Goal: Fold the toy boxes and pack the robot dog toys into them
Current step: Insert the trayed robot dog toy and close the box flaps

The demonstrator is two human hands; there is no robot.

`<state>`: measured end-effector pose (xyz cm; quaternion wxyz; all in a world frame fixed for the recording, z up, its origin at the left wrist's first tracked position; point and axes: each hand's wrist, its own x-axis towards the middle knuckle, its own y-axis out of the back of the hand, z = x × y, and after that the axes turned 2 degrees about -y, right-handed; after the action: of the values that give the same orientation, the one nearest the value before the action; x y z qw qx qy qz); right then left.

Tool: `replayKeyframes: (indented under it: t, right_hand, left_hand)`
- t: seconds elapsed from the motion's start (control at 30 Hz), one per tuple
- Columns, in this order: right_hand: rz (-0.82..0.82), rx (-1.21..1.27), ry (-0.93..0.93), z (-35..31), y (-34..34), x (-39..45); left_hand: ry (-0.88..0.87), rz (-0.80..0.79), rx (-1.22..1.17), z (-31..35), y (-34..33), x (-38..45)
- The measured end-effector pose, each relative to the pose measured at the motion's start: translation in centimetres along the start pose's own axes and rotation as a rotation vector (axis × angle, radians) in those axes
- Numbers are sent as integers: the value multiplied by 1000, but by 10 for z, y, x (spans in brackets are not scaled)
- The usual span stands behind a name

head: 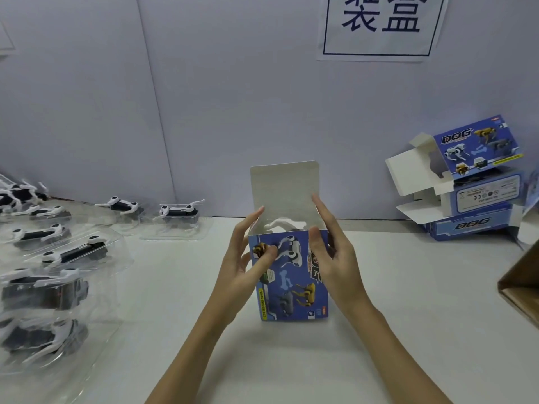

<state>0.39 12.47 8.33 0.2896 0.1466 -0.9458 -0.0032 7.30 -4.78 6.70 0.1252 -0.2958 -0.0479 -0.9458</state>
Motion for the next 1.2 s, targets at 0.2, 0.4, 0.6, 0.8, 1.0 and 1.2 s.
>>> replayKeyframes:
  t: [0.2,0.4,0.6,0.8,1.0,1.2]
  right_hand:
    - [94,-17,-20,-1,8,4]
    - [177,168,-94,0,4,7]
    - [150,380,-109,-9,9,11]
    - [109,356,-110,-13,13,14]
    - [124,376,-103,-1,9,5]
    - [79,207,-47,2,9,2]
  left_hand:
    - [-109,-13,241,2,-7,2]
    - [-110,61,229,2,-15,7]
    - [-74,60,190,5,-16,9]
    - [18,48,61,9,-13,11]
    - [72,53,-78,8,-15,8]
    - [-1,55,25,2,-15,6]
